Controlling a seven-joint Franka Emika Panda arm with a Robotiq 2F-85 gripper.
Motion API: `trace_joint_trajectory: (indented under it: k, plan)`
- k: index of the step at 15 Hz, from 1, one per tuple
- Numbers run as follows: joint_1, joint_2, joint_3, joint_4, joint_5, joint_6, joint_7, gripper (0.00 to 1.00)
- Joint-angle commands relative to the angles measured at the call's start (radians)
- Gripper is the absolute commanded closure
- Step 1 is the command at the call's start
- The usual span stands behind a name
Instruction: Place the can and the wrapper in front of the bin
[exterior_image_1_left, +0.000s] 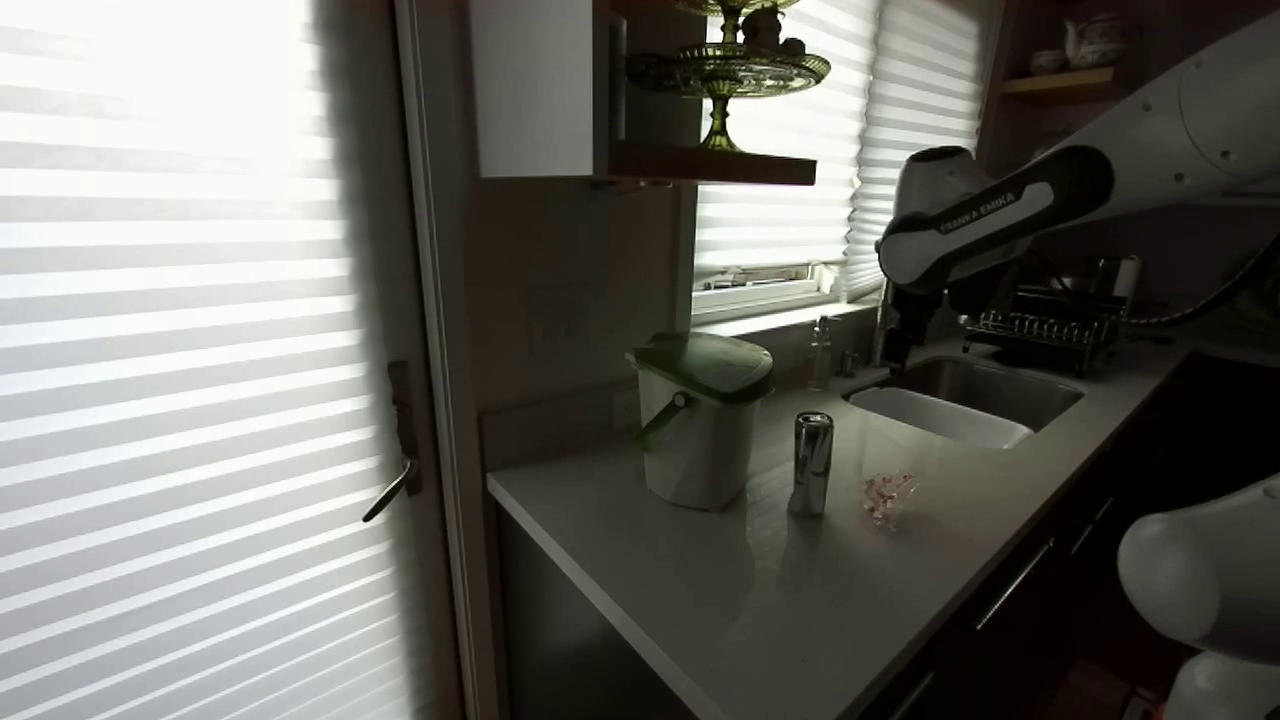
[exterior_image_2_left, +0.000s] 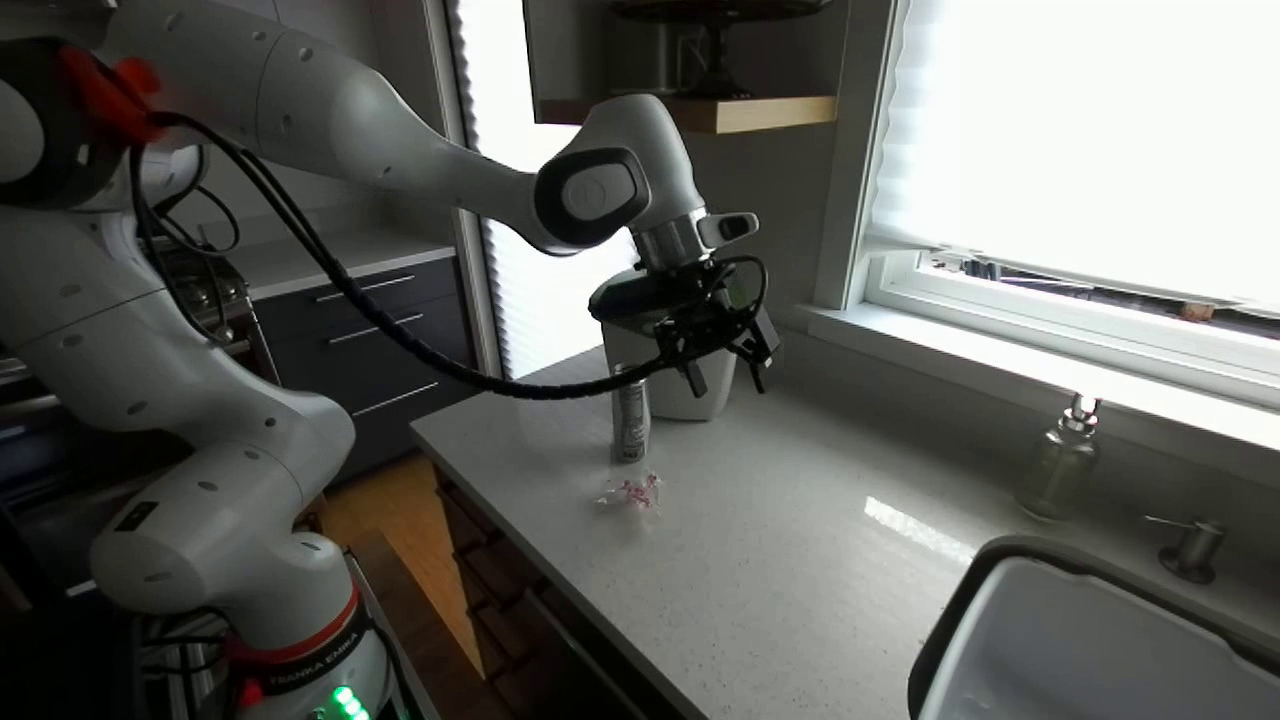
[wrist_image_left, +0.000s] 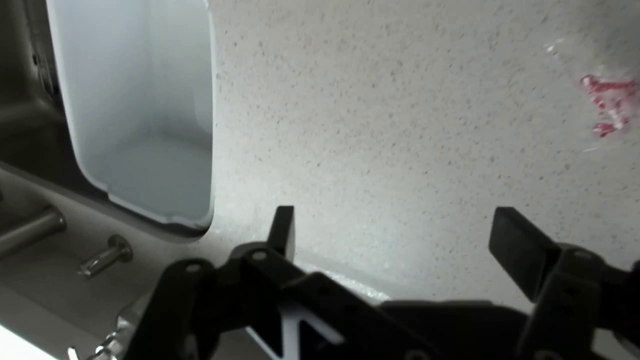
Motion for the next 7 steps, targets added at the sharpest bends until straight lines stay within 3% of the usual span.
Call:
trace_joint_trajectory:
  k: [1,2,5,7]
  plan:
    - [-0.014,0.036,0.028,0.119,0.026,-0.281,-0.033,0.00]
    - [0.194,0.039,-0.152,0.061,-0.083,-0.184,0.064,0.00]
    - [0.316,0.039,-0.257,0.073,-0.119,-0.212,0.085,0.00]
    - [0.341,0.045,-0.283,0.070,-0.122,-0.210,0.088,0.00]
